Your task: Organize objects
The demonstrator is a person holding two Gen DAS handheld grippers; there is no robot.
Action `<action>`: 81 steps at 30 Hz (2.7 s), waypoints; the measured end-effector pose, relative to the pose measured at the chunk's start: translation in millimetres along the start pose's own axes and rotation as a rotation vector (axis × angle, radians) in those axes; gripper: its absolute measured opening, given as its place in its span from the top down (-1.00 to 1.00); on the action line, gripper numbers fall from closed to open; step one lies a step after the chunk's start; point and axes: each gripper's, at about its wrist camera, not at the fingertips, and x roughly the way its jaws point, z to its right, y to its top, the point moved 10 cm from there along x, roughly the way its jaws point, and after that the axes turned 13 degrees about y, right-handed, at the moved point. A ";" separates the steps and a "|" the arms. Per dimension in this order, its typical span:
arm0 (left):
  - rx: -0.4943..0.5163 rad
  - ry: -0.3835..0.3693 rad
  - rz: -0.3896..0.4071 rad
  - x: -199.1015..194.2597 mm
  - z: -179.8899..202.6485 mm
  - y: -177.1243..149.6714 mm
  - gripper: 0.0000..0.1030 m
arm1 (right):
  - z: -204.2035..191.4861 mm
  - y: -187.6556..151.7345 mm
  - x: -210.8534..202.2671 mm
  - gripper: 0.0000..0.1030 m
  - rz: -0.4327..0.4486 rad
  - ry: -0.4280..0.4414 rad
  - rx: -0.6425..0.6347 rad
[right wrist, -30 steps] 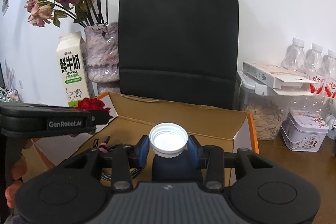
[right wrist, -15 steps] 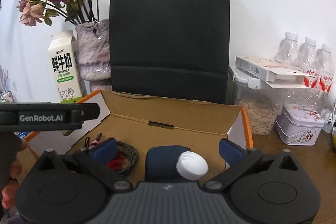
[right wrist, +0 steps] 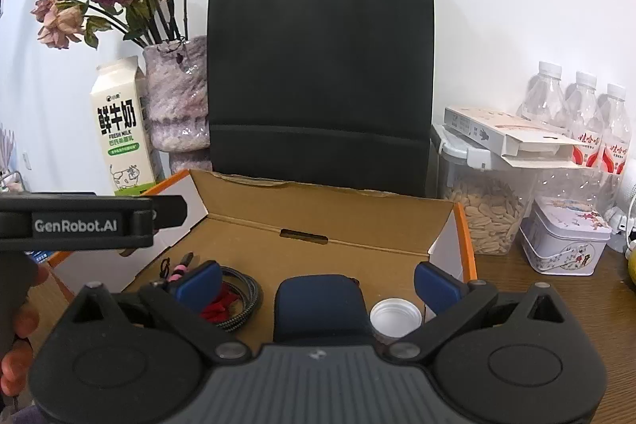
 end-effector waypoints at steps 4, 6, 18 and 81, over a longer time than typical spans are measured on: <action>-0.004 -0.004 0.005 -6.9 -2.6 2.3 -1.00 | -2.6 1.6 -3.6 -1.00 0.004 0.002 -0.005; -0.009 -0.004 0.011 -12.5 -5.4 3.8 -1.00 | -4.9 2.8 -7.1 -1.00 0.008 0.005 -0.008; -0.015 -0.019 0.039 -58.4 -22.8 -2.4 -1.00 | -25.0 4.3 -45.0 -1.00 0.035 0.024 -0.038; 0.030 -0.029 -0.146 -188.0 -102.9 -183.8 -1.00 | -116.5 -171.7 -207.3 -1.00 -0.017 -0.024 -0.077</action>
